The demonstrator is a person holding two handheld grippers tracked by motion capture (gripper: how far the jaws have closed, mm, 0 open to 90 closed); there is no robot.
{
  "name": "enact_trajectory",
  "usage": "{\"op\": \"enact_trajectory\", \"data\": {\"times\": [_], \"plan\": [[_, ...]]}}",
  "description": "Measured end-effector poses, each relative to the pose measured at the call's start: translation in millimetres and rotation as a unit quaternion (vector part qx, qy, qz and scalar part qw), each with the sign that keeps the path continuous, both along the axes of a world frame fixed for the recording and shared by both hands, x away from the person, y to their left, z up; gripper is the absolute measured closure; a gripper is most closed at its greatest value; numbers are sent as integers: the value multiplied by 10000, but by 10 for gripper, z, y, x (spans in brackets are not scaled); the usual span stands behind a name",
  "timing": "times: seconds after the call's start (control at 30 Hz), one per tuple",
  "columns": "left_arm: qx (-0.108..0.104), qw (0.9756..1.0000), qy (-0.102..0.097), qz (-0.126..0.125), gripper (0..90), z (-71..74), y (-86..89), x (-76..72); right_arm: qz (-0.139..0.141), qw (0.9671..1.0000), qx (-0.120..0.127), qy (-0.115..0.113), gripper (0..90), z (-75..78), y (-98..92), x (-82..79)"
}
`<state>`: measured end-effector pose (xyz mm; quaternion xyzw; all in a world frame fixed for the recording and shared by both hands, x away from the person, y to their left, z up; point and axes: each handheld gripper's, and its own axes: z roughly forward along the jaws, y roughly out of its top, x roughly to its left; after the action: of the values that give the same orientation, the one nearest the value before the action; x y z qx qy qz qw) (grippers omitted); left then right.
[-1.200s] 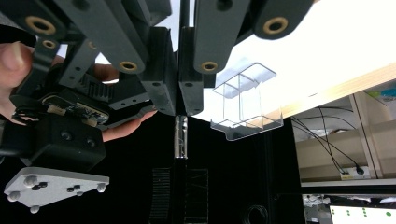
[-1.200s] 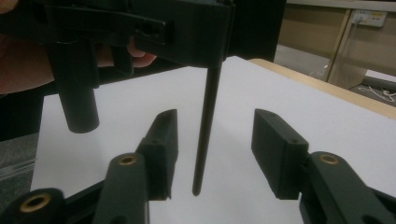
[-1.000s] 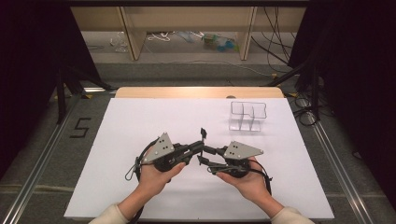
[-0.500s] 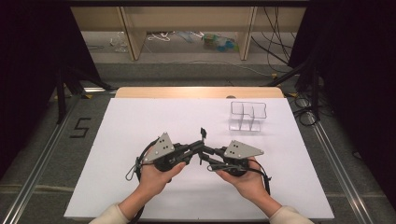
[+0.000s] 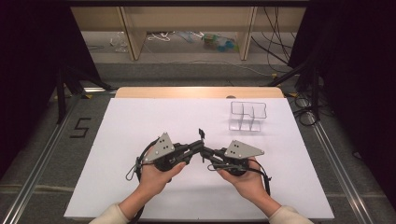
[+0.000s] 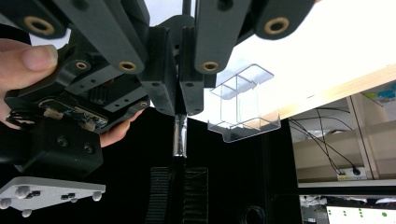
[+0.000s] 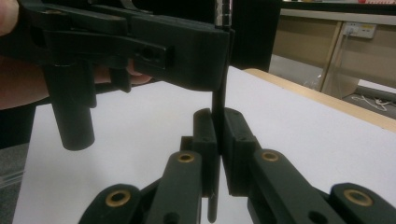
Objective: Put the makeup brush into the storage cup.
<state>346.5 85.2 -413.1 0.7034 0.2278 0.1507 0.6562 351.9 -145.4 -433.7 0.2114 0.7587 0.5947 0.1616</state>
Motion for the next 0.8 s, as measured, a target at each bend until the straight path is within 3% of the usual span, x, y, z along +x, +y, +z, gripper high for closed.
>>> {"op": "enact_trajectory", "data": {"times": [0.23,0.3,0.33,0.53,0.8], "plan": [[44,10000,-32,72,672,-8,10,-22,-144,9999,62,-13,857,26,-51,31],[36,9999,-72,92,610,0,29,-28,-204,9998,60,4,857,36,-72,37],[23,9999,-68,102,536,3,40,-34,-214,9997,84,13,857,40,-84,48],[16,9999,-24,165,372,-2,134,-72,-305,9995,75,30,857,58,-115,56],[60,9995,-14,309,250,-28,280,-180,-359,9993,98,-1,856,75,-142,69]]}}
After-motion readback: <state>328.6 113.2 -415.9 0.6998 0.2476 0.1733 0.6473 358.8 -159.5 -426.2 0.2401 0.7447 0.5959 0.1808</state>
